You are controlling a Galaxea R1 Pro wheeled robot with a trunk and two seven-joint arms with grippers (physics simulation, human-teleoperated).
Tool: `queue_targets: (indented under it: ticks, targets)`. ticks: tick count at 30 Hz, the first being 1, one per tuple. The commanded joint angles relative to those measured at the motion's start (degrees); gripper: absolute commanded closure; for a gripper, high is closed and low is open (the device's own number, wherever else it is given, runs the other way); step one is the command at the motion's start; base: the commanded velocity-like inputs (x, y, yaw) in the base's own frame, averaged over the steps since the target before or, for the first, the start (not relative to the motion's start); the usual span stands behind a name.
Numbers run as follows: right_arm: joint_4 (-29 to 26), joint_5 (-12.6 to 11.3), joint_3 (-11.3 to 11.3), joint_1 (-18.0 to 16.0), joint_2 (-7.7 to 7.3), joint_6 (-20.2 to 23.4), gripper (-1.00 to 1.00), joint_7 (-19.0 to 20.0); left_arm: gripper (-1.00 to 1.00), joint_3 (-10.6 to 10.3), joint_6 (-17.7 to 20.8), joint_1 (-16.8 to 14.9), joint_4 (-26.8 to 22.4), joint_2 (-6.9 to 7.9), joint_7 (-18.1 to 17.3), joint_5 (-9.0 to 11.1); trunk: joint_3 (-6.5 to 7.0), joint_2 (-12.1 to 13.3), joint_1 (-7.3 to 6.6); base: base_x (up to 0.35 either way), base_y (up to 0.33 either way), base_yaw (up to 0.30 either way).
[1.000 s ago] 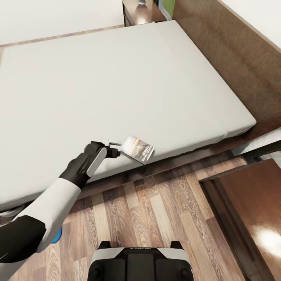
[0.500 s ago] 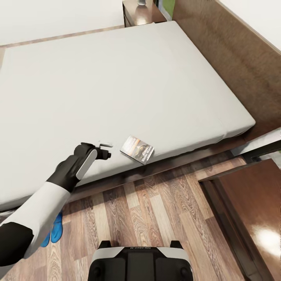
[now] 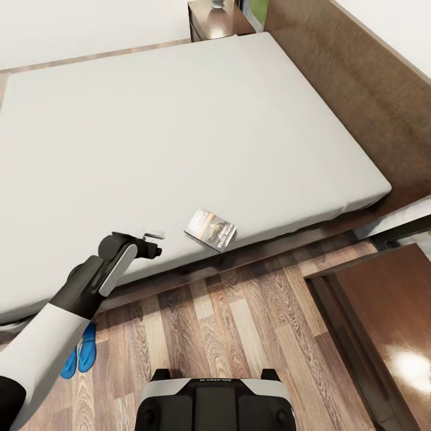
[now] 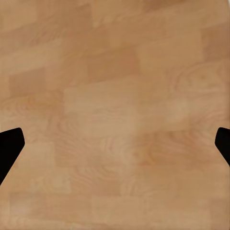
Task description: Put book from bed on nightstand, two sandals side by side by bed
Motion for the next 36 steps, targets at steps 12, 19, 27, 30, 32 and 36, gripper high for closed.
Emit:
queue_targets:
  ticks: [12, 19, 27, 30, 32, 36]
  targets:
    - [-0.1, 0.3, -0.4, 0.0, -0.07, 0.2, -1.00, 0.2, -1.00, -0.3, 0.1, 7.5, -0.8, 3.18, 4.0, 0.5, -0.02, 0.0, 0.01, 0.000, 0.000, 0.000]
    - [-0.1, 0.3, -0.5, 0.0, -0.08, 0.2, -1.00, 0.3, -1.00, -0.3, 0.1, 13.4, -0.9, 4.47, 8.4, 0.5, -0.02, 0.0, 0.01, 0.000, 0.000, 0.000]
    - [-0.1, 0.3, -0.4, -0.1, -0.12, 0.2, -1.00, 0.4, -1.00, -0.5, 0.1, 19.7, -0.8, 8.18, 10.5, 0.2, -0.02, 0.0, 0.01, 0.000, 0.000, 0.000]
    - [-0.1, 0.3, -0.4, -0.1, -0.14, 0.2, -1.00, 0.4, -1.00, -0.5, 0.1, 22.5, -0.6, 9.26, 11.0, -1.5, -0.02, 0.0, 0.01, 0.000, 0.000, 0.000]
    - [-0.1, 0.3, -0.4, -0.1, -0.14, 0.2, -1.00, 0.4, -1.00, -0.6, 0.1, 24.5, -0.5, 9.86, 11.0, -3.1, -0.02, 0.0, 0.01, 0.000, 0.000, 0.000]
    - [-0.1, 0.3, -0.4, -0.1, -0.11, 0.2, -1.00, 0.4, -1.00, -0.5, 0.1, 28.7, 1.0, 10.89, 11.0, -5.7, -0.02, 0.0, 0.01, 0.000, 0.000, 0.000]
